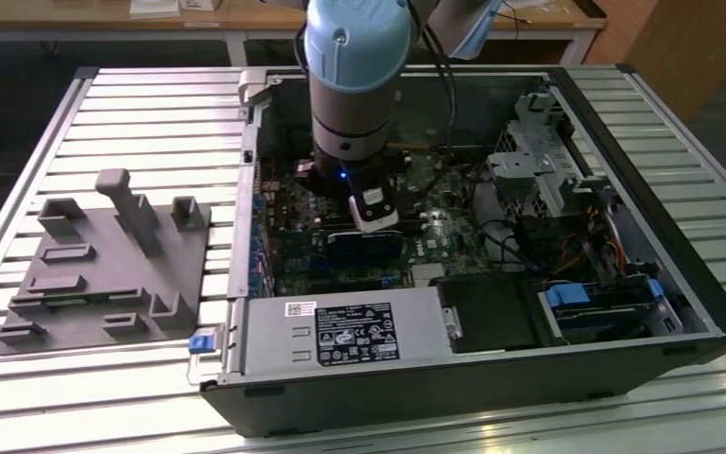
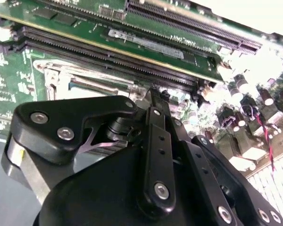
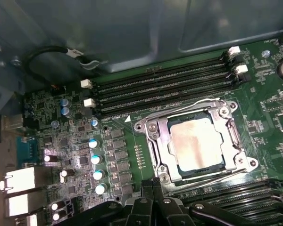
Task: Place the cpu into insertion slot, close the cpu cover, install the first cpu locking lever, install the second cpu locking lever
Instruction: 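Install the second cpu locking lever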
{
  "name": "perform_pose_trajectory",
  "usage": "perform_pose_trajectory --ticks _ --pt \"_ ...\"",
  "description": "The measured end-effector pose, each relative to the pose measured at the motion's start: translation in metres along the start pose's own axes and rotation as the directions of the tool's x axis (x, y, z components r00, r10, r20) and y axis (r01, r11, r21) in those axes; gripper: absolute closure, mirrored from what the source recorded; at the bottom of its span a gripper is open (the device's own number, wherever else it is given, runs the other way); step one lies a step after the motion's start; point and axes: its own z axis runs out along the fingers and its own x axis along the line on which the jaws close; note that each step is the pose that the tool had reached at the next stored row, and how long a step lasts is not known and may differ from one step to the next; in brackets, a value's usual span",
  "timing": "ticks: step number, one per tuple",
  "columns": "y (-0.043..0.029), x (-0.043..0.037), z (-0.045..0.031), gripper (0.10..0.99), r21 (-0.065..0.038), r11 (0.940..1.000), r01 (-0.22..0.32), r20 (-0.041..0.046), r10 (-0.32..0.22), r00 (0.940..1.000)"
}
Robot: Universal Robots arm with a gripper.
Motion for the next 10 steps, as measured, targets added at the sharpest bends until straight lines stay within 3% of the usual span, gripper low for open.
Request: perform_pose_trajectory --ticks 7,10 --pt "0.005 0.0011 -0.0186 0.98 0.0 1.0 0.0 0.0002 0.0 1.0" --pt "0.0066 0.0013 -0.0245 0.98 0.008 1.0 0.0 0.0019 0.0 1.0"
